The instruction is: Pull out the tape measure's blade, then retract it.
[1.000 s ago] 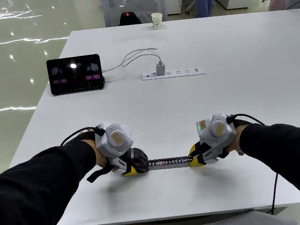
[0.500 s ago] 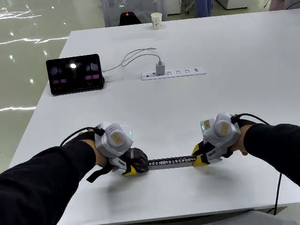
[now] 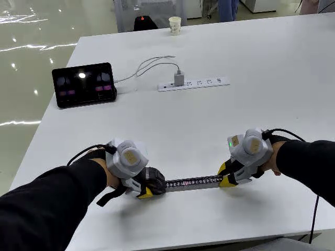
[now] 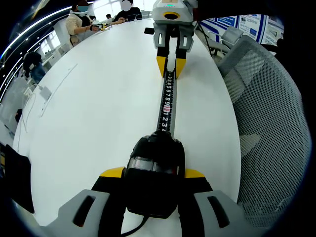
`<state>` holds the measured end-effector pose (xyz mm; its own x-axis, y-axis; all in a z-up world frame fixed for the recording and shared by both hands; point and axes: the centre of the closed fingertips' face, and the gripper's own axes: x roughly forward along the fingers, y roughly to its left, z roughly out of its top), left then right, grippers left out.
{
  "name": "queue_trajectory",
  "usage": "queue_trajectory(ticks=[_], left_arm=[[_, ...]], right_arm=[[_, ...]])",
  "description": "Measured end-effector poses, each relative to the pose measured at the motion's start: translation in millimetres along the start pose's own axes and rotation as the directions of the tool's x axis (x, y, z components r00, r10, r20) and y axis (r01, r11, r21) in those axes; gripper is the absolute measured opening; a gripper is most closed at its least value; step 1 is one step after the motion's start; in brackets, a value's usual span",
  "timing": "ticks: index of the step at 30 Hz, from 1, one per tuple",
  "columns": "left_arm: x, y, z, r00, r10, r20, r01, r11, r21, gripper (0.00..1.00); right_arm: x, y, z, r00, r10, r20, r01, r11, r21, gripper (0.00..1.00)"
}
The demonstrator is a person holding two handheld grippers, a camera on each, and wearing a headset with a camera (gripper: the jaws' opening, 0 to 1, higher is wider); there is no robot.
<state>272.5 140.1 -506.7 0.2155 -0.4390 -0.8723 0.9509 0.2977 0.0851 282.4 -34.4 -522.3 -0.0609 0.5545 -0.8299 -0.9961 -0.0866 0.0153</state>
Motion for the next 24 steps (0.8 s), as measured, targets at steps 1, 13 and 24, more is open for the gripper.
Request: queue_trajectory(ticks=[1,13,24], left_arm=[[0.0,0.0,0.0,1.0,0.0,0.0,0.0,1.0,0.0,0.35],[-0.3,-0.7,0.6,1.0,0.001,-0.001,-0.001,1.0,-0.002,0.35],[-0.5,-0.1,0.5,1.0,0.005,0.0,-0.005,1.0,-0.007,0.35]], right_arm=[[-0.2,0.0,-0.2,1.0,-0.001,0.001,0.001,1.0,0.001,0.1],[-3.5,0.2,-3.9,1.0,-0.001,0.002,0.001,1.0,0.011,0.1],[-6.9,-0.6,-8.6,1.0,-0.005,0.001,0.005,1.0,0.017,0.1]])
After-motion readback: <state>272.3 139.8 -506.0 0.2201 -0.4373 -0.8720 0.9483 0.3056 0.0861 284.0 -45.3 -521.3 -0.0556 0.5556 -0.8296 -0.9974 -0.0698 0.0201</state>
